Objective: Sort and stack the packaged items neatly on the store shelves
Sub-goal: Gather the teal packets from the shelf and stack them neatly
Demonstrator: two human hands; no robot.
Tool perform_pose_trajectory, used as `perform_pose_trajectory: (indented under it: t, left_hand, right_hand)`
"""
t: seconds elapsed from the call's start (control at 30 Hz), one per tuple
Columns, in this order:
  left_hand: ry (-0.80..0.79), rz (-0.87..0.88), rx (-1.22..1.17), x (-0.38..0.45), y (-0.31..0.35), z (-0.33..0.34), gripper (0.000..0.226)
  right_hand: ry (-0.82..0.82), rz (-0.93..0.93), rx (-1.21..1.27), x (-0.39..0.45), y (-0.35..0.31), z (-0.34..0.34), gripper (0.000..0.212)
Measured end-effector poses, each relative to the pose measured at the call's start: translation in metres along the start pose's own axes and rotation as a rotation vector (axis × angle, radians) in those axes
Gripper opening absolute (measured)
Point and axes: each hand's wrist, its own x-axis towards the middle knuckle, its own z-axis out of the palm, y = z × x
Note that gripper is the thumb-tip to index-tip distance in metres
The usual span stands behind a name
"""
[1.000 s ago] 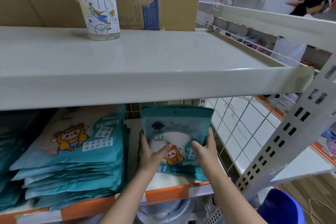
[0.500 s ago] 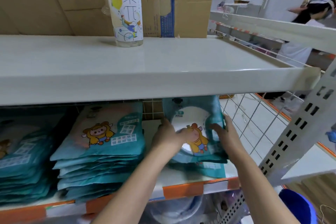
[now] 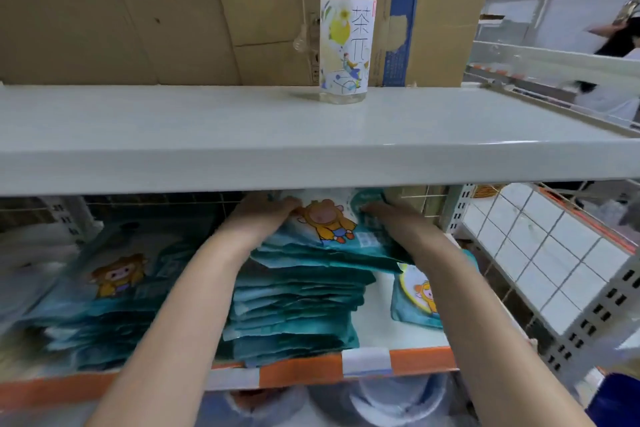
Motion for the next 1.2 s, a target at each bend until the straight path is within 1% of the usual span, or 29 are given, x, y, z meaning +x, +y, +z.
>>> perform_pose_trajectory:
  t: [0.07,0.13,0.2,0.23,0.3,0.37,0.4,0.43,0.53,0.6,0.67,0.77,0.8,0.87,0.93,1.03,1.1,1.17,1.2]
  left_hand:
    - [0.002,0.001,-0.051,0.0,-0.011,-0.013,0.035]
    - [0.05,0.016,-0.096,0.005,-0.021,-0.018,0.028]
    - [0.081,-0.006,-0.068,0.008,-0.033,-0.015,0.025]
    - [0.079,-0.026,-0.019,0.009,-0.039,-0.011,0.03]
    - [0.054,-0.076,0.093,0.015,-0.053,-0.004,0.05]
    - [0.014,-0.12,0.092,0.017,-0.058,-0.003,0.072]
    - [-0.007,-0.118,0.035,0.019,-0.058,-0.003,0.076]
    - [-0.021,-0.103,-0.02,0.021,-0.059,-0.003,0.074]
    - [-0.013,-0.078,-0.085,0.024,-0.06,-0.005,0.054]
    - [0.011,-0.072,-0.082,0.024,-0.058,-0.006,0.05]
    - [0.054,-0.061,0.015,0.024,-0.051,-0.007,0.053]
    - [0.171,0.006,0.388,0.018,-0.033,0.003,0.061]
    - [0.212,0.057,0.45,0.013,-0.024,0.011,0.059]
    - [0.251,0.225,0.459,-0.002,-0.002,0.034,0.048]
    - [0.199,0.385,0.43,-0.017,0.02,0.062,0.04]
    - [0.158,0.515,0.485,-0.028,0.041,0.108,0.036]
    - [0.097,0.532,0.468,-0.029,0.048,0.14,0.038]
    - [-0.032,0.488,0.45,-0.025,0.048,0.173,0.042]
    - [-0.084,0.457,0.441,-0.021,0.046,0.189,0.043]
  right_hand:
    - [-0.008,-0.019,-0.004,0.001,-0.01,0.02,0.005]
    - [-0.011,-0.026,-0.036,0.004,-0.012,0.03,0.005]
    - [-0.009,-0.032,-0.104,0.004,-0.01,0.039,0.016]
    - [-0.002,-0.033,-0.152,0.003,-0.009,0.043,0.022]
    - [0.042,-0.045,-0.301,0.006,-0.002,0.045,0.035]
    - [0.05,-0.028,-0.359,0.008,0.003,0.044,0.039]
    - [0.018,-0.008,-0.322,0.008,0.004,0.045,0.038]
    - [-0.013,0.029,-0.276,0.009,0.005,0.045,0.037]
    - [-0.033,0.116,-0.132,0.013,0.01,0.046,0.028]
    - [-0.04,0.135,-0.064,0.014,0.014,0.043,0.025]
    - [-0.06,0.139,0.028,0.009,0.016,0.037,0.025]
    - [-0.023,0.137,0.131,0.01,0.028,0.018,0.028]
    - [0.004,0.14,0.138,0.011,0.035,0.01,0.028]
    - [0.083,0.149,0.155,0.013,0.05,-0.009,0.024]
    - [0.163,0.172,0.152,0.015,0.068,-0.029,0.022]
    - [0.24,0.212,0.096,0.021,0.099,-0.058,0.029]
    - [0.264,0.228,0.037,0.027,0.121,-0.075,0.033]
    - [0.299,0.234,-0.134,0.034,0.142,-0.092,0.031]
    - [0.311,0.252,-0.244,0.037,0.153,-0.101,0.026]
